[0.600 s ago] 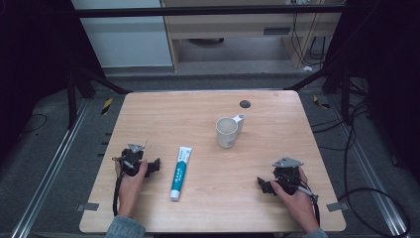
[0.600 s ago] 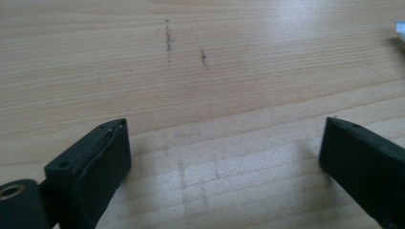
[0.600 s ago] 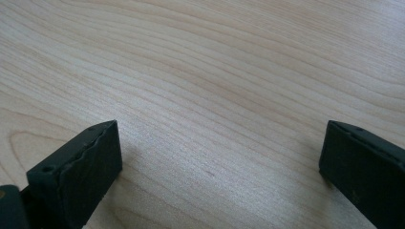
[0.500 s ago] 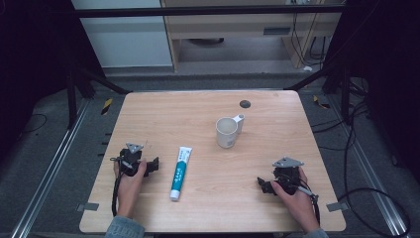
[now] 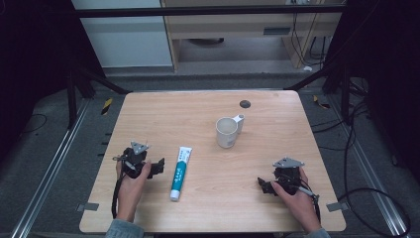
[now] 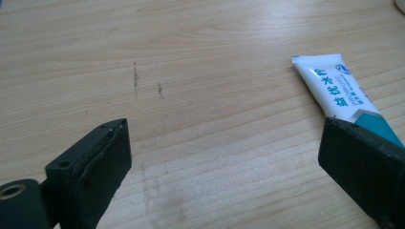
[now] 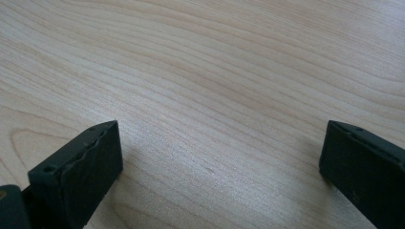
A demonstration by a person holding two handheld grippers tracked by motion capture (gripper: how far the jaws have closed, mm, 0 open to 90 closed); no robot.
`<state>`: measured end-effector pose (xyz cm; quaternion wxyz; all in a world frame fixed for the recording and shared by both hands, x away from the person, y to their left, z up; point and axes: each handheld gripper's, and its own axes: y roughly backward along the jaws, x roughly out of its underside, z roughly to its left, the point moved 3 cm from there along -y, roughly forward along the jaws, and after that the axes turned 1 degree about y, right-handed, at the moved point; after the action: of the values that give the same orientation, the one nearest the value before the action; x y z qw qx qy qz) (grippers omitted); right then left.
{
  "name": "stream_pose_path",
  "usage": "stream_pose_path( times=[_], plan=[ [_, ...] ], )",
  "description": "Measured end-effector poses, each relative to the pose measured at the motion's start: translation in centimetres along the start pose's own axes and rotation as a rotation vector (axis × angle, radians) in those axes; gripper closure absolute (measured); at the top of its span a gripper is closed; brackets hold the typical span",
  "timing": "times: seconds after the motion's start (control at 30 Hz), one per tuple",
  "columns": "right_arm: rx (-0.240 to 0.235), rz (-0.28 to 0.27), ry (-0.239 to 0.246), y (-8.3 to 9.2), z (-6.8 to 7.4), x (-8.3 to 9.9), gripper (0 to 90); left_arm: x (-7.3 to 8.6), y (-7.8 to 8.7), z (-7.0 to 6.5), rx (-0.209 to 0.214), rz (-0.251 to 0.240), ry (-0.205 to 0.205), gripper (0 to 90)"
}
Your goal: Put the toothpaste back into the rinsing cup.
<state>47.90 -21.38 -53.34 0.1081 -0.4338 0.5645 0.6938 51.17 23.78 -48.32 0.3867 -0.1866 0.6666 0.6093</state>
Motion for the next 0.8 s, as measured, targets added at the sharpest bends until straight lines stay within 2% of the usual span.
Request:
stream_pose_path(
  times=[0.13,0.23,0.33,0.37,0.47,0.57,0.7,0.8],
  plan=[
    [0.002,0.0,0.0,0.0,0.0,0.0,0.9,-0.4,0.7,-0.6,-0.021,-0.025,-0.008,3.3],
    [0.007,0.001,0.0,0.0,0.0,0.0,0.9,-0.4,0.7,-0.7,-0.031,-0.01,-0.005,4.0],
    [0.007,0.001,0.0,0.0,0.0,0.0,0.9,-0.5,0.8,-0.7,-0.053,-0.007,-0.023,4.3],
    [0.006,0.001,0.0,0.0,0.0,0.0,0.9,-0.5,1.0,-0.7,-0.052,-0.01,-0.03,4.2],
    [0.008,0.001,-0.001,0.0,0.0,0.0,0.8,-0.9,1.3,-0.9,-0.029,-0.04,-0.006,4.1],
    [0.011,-0.001,0.006,0.0,-0.1,0.0,0.9,-1.3,1.8,-1.1,-0.026,-0.064,-0.012,5.3],
    [0.015,0.0,0.005,0.0,-0.1,0.0,0.8,-2.2,2.8,-1.8,-0.023,-0.094,-0.044,6.3],
    [0.014,0.001,-0.005,0.0,-0.1,0.0,0.8,-2.5,3.0,-2.4,-0.004,-0.076,-0.066,7.2]
  ],
)
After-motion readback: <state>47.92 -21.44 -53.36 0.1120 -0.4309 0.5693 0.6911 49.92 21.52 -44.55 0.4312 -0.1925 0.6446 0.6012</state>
